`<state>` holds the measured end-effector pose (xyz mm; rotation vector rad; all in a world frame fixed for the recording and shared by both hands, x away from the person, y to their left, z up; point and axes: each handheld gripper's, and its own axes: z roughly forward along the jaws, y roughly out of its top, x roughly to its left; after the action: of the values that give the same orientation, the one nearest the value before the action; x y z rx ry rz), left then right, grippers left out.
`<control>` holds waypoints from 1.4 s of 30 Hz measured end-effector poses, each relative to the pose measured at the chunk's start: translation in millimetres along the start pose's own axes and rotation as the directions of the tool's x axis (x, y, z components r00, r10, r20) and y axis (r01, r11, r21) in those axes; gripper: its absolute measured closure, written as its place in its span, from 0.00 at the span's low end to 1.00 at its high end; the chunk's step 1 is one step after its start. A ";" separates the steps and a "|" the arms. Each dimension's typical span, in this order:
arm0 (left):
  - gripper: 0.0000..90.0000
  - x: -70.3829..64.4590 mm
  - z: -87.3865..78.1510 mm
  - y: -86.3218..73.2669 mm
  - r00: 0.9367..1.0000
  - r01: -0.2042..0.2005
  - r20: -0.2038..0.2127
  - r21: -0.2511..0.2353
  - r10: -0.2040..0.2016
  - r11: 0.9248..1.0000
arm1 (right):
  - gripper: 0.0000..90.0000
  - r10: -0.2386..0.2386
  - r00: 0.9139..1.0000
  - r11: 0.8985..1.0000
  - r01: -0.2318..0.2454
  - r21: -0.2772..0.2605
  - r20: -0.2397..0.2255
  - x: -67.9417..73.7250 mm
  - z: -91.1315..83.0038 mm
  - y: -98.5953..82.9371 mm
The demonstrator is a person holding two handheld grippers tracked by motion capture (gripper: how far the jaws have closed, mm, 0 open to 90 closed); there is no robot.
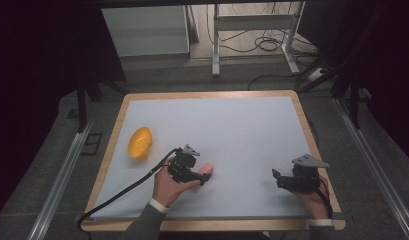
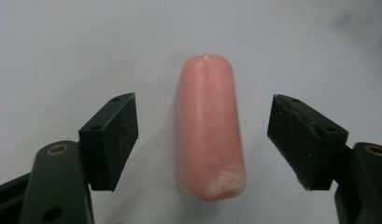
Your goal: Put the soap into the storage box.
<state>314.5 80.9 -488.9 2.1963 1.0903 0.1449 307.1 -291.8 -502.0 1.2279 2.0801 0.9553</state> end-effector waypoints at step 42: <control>0.67 -0.5 21.7 -3.1 0.999 0.039 -0.016 0.024 -0.039 0.999 | 0.11 0.003 1.000 1.000 -0.003 0.008 0.012 -0.9 2.1 -1.3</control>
<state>320.2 70.5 -507.4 2.1970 1.1485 0.1321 308.3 -292.5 -504.2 1.2386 2.0753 0.9390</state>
